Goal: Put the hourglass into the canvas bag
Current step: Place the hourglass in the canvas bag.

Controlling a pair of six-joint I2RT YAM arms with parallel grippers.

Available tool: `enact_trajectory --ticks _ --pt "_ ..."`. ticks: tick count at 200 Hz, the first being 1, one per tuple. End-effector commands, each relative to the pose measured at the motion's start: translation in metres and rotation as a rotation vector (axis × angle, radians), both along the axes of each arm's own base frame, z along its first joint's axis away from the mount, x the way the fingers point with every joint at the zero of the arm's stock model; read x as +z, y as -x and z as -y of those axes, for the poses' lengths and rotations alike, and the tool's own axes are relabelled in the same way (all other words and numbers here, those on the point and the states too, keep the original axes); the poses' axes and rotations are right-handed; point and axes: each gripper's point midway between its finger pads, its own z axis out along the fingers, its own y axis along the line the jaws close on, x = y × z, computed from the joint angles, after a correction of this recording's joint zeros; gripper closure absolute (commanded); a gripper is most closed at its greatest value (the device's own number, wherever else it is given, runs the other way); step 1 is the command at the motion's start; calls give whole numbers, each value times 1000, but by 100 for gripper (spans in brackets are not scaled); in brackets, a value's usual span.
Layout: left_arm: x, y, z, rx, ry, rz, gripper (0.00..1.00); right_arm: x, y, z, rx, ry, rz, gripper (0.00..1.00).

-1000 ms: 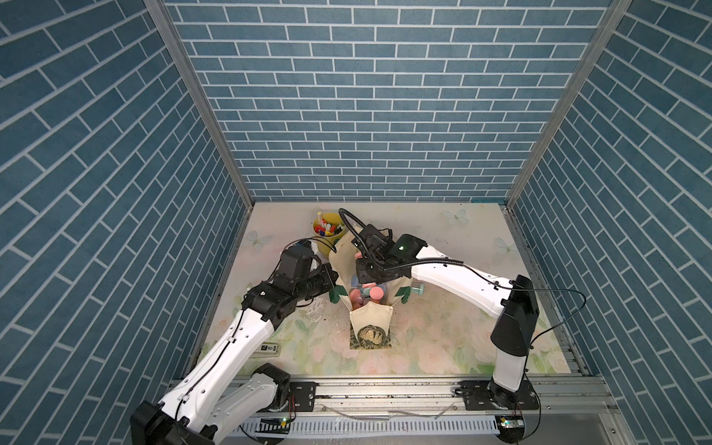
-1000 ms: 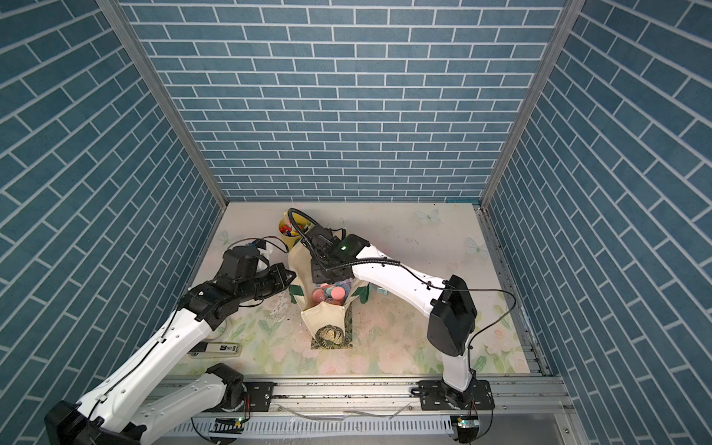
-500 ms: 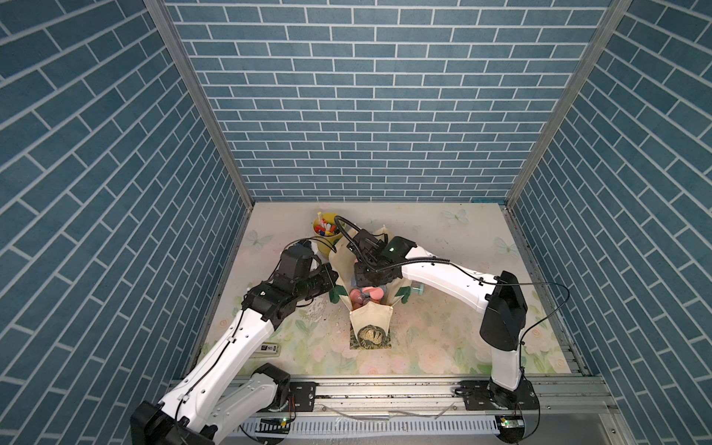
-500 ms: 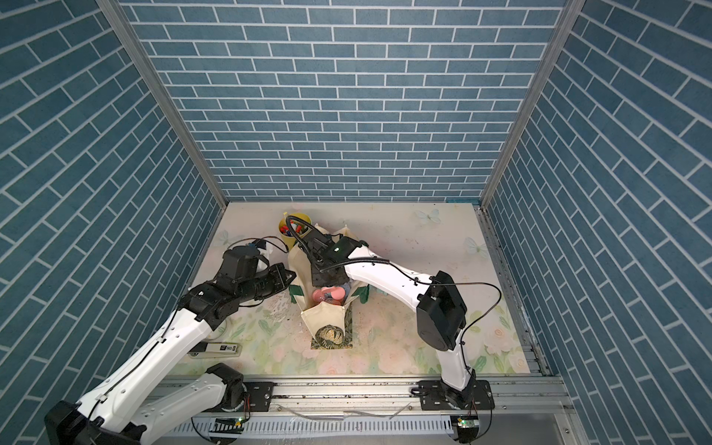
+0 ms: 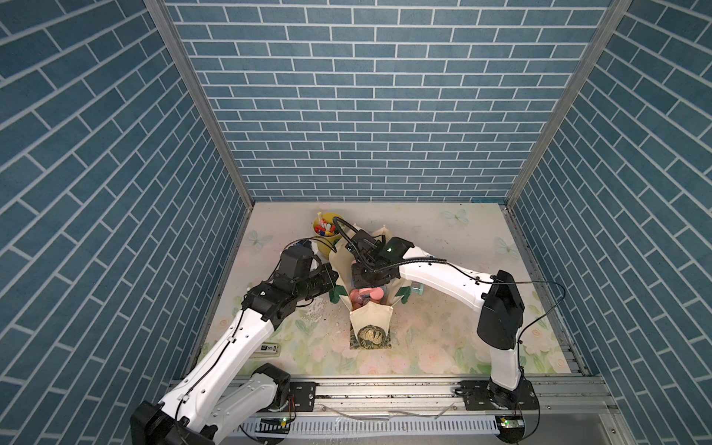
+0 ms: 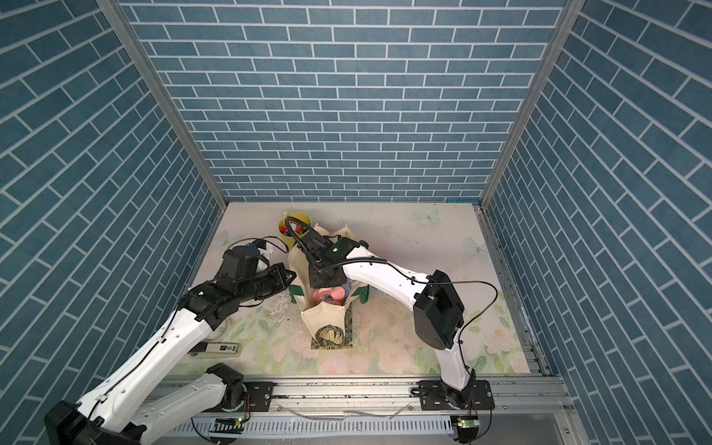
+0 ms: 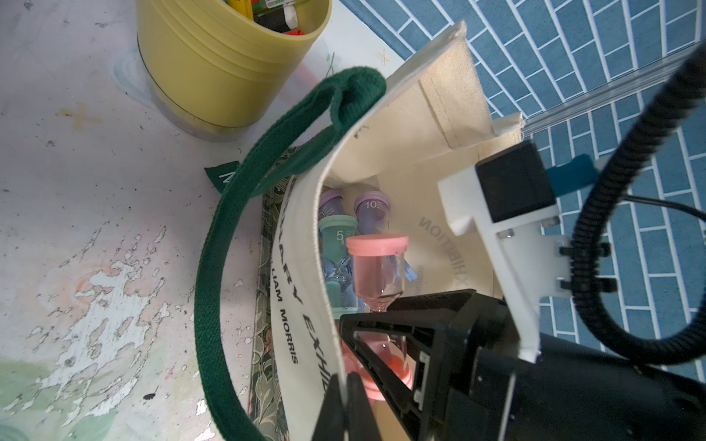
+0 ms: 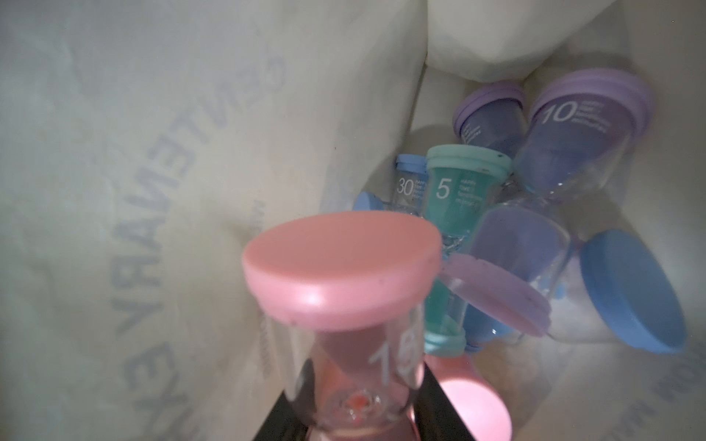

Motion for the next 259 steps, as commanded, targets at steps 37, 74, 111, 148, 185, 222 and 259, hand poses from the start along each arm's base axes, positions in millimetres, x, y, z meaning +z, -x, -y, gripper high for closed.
enact_trajectory --ticks 37,74,111,148,185,222,259 --pt "2 -2 4 -22 -3 12 100 41 -8 4 -32 -30 74 47" --pt "1 -1 3 -25 -10 11 100 74 -10 18 -28 -47 155 40" --pt "1 -1 3 -27 -13 13 100 115 -12 40 -34 -59 261 40" --pt "2 -1 4 -32 -12 15 100 143 -23 101 -126 25 392 39" --pt "1 0 3 -33 -16 13 100 120 -32 174 -268 18 313 38" --pt "0 -1 3 -31 -14 15 100 79 -37 221 -354 11 197 36" --pt "1 -3 5 -34 -10 13 100 20 -41 233 -310 50 75 35"
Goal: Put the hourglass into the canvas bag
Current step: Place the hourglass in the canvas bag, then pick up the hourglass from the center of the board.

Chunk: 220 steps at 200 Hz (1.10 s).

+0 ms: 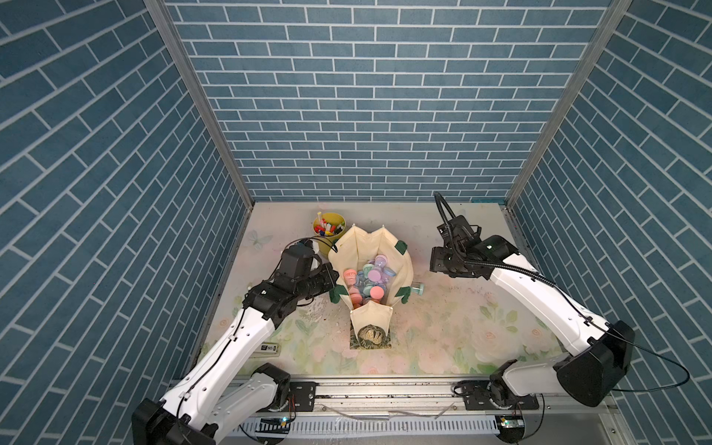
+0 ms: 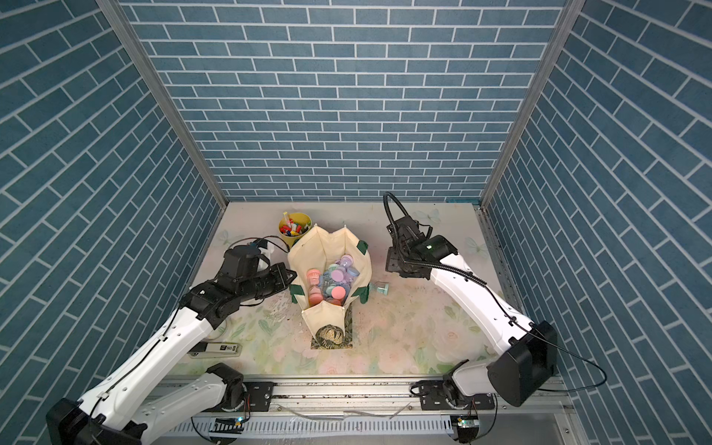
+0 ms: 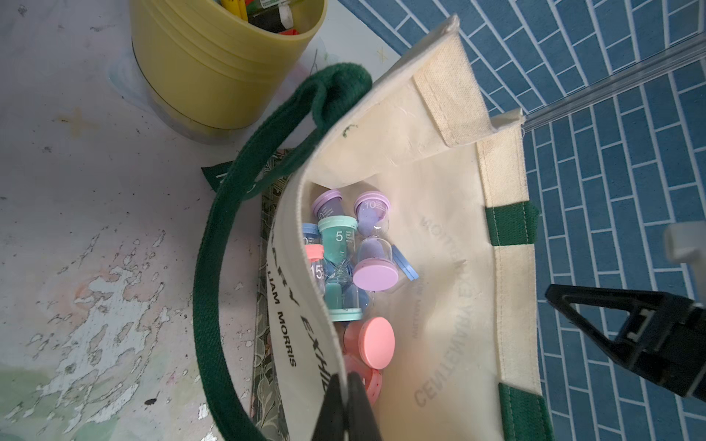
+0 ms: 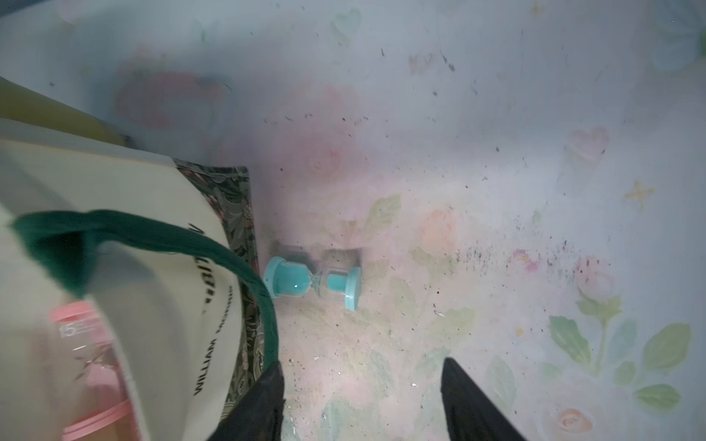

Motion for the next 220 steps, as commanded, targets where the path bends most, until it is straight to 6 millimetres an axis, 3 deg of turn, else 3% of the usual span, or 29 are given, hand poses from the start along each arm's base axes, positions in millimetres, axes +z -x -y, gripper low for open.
enact_trajectory --ticks 1,60,151,220 --pt "3 -1 4 -20 0 9 100 -28 1 -8 86 -23 -69 34" --pt "2 -1 3 -18 -3 10 100 -86 -8 -30 294 52 -200 34" --pt "1 -1 3 -16 -3 5 100 -112 -23 -64 472 6 -201 30" --pt "0 -1 3 -19 -4 1 100 -140 -22 -83 531 -11 -270 27"
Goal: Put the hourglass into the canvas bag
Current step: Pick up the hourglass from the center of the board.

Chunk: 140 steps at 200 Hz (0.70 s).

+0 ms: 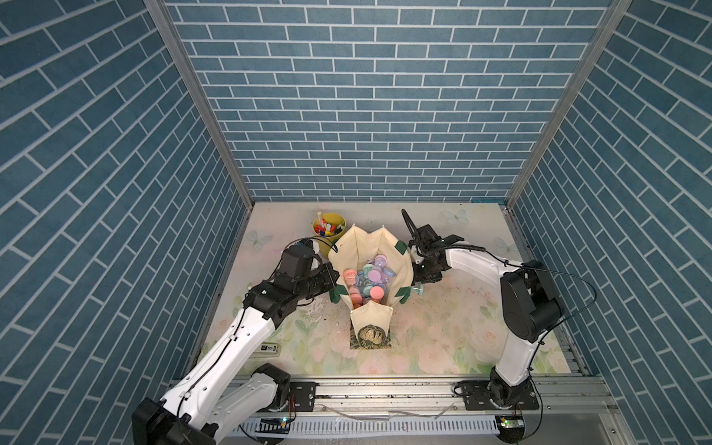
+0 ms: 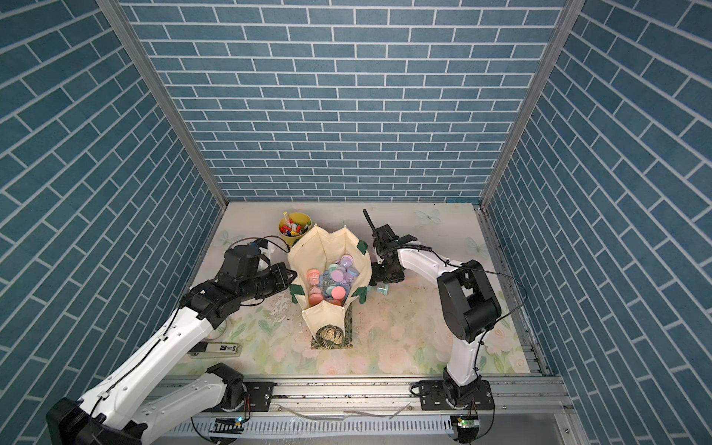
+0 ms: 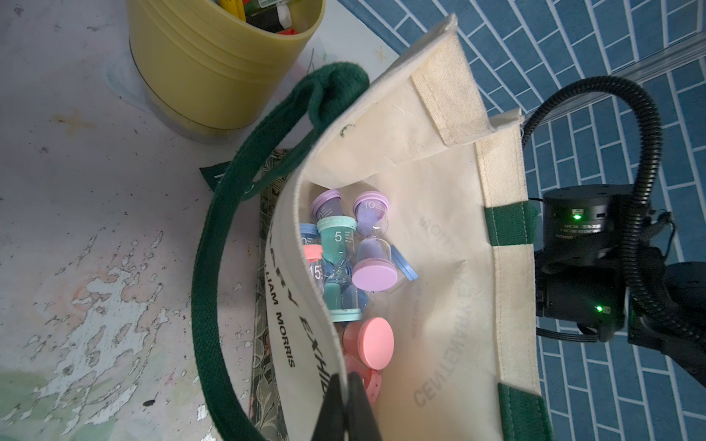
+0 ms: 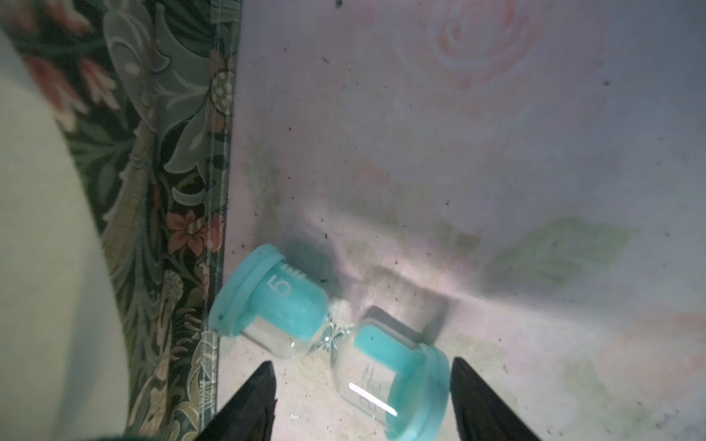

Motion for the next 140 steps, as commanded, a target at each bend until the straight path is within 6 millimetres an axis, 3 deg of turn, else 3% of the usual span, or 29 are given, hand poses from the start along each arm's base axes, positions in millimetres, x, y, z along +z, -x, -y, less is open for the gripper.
enact_trajectory --ticks 1,35,68,102,140 --pt "0 0 3 -16 -5 -1 100 -3 2 -13 75 -14 -4 27" --pt "0 -2 4 -16 -1 -2 100 -19 9 -13 80 47 -34 30" --pt "1 -2 4 -16 -1 -2 100 -31 11 -1 16 122 -71 34" --pt "1 -2 4 -16 -1 -2 100 -34 9 11 -70 149 -93 50" --pt "1 -2 4 -17 -1 -2 100 -32 7 45 -226 232 -70 72"
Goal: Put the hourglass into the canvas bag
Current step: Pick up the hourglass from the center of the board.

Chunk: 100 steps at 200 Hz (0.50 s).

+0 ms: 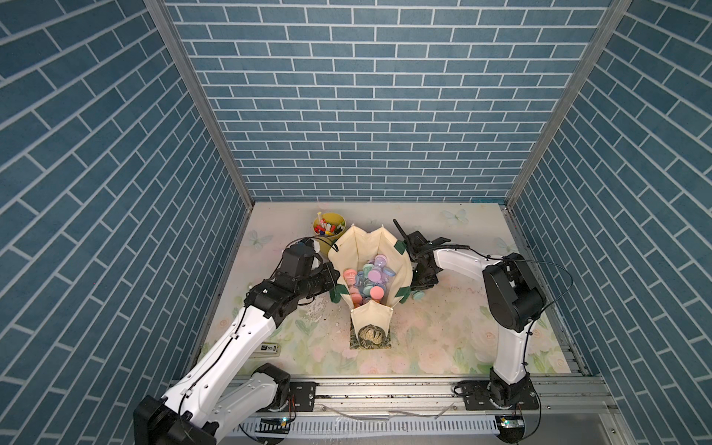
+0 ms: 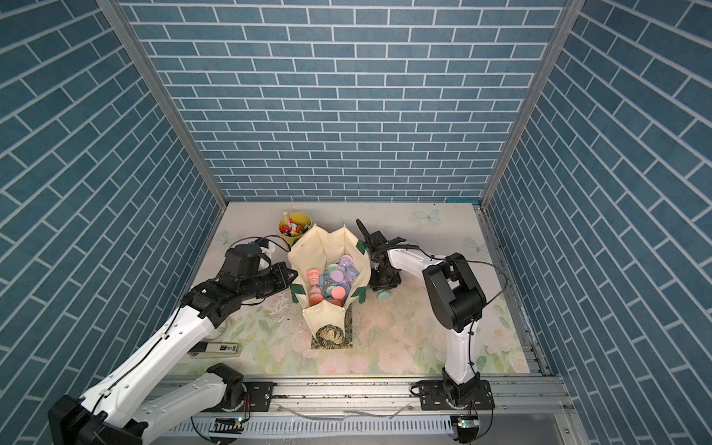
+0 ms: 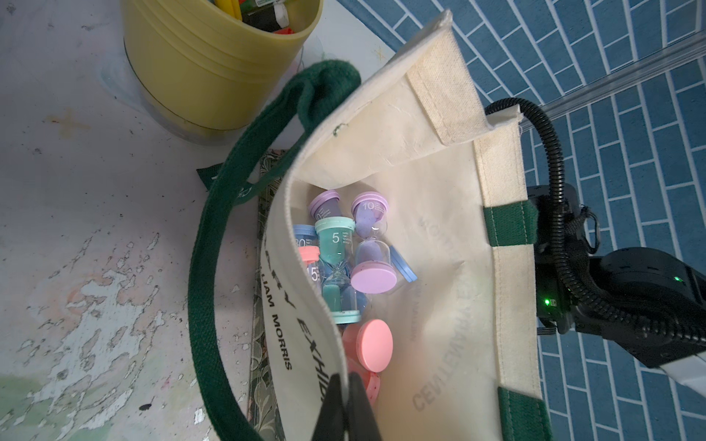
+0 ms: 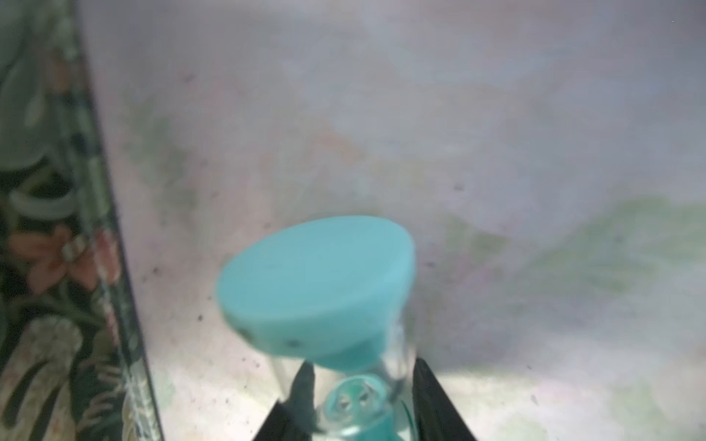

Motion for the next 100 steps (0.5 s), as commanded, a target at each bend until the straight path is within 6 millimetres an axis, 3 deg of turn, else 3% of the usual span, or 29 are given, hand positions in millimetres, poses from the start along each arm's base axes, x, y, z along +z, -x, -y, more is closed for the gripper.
enact_trajectory --ticks 1,31,53,100 --pt "1 1 2 -15 -3 -2 100 1 4 32 -129 98 3 73" --pt "-1 0 3 -15 -3 -6 100 4 12 54 -245 130 12 84" --pt "0 0 3 -15 -2 -5 100 2 22 62 -306 138 -7 86" --pt "-2 2 2 -14 0 -3 100 -7 34 65 -356 139 -50 68"
